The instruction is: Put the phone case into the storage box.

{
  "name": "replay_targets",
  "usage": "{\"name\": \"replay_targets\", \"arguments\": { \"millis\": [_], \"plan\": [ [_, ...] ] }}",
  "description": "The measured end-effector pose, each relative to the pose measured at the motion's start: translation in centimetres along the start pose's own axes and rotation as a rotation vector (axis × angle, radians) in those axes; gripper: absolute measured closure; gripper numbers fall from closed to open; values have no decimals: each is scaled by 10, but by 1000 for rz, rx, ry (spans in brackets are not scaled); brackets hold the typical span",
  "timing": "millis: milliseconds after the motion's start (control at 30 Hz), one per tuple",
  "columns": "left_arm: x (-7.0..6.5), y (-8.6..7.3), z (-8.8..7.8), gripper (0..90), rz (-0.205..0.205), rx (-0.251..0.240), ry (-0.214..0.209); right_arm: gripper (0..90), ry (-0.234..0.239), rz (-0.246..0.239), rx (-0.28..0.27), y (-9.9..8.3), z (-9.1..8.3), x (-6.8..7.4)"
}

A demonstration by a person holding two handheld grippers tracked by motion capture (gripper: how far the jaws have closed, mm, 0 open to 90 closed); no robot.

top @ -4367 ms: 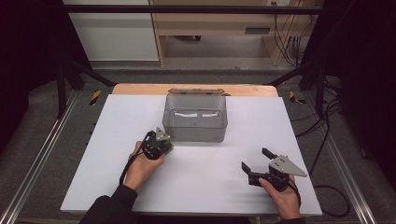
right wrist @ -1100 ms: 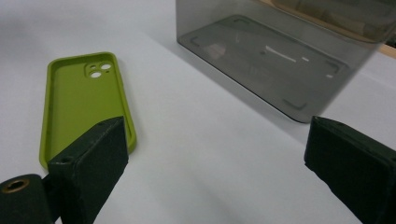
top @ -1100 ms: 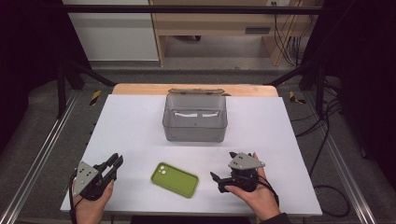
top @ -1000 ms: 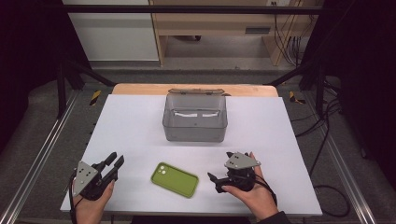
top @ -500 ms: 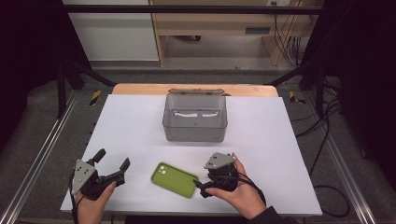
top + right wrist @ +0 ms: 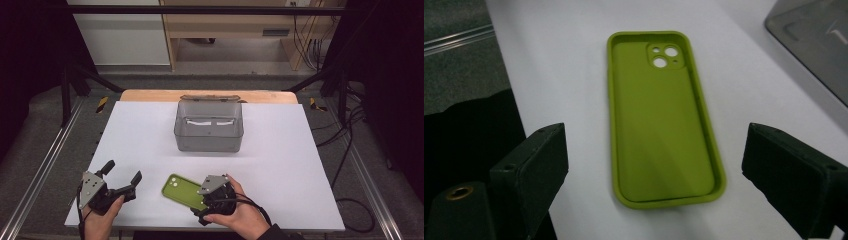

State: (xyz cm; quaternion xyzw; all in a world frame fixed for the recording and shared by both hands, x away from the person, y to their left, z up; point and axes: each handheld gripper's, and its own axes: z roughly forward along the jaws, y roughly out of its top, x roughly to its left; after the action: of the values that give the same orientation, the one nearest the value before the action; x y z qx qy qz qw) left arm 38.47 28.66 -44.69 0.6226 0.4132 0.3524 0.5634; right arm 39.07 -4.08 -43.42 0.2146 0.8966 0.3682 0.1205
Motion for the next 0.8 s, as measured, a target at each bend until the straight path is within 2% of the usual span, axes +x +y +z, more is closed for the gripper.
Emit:
{"name": "replay_targets", "arguments": {
  "millis": [67, 367, 400, 467, 500, 533, 633, 733, 800],
  "plan": [
    [-1, 0, 1, 14, 3, 1, -5, 126, 9, -10, 7, 1, 3, 2],
    [0, -1, 1, 14, 4, 3, -5, 202, 41, -2, 3, -5, 11, 11],
    [0, -1, 1, 14, 2, 5, -5, 263, 39, -16, -3, -7, 13, 12],
    [1, -1, 1, 14, 1, 5, -5, 299, 38, -14, -9, -8, 12, 12],
    [1, -1, 1, 14, 2, 5, -7, 378, 43, -5, -17, -10, 12, 13],
    [1, -1, 1, 14, 2, 5, -7, 378, 43, -5, -17, -10, 12, 13],
    [0, -1, 2, 14, 7, 10, -11, 504, 46, -9, -19, -14, 14, 12],
    [0, -1, 2, 14, 14, 13, -6, 542, 51, -12, -23, -16, 14, 12],
    [1, -1, 1, 14, 9, 14, -2, 606, 60, -19, -24, -20, 15, 11]
  ]
}}
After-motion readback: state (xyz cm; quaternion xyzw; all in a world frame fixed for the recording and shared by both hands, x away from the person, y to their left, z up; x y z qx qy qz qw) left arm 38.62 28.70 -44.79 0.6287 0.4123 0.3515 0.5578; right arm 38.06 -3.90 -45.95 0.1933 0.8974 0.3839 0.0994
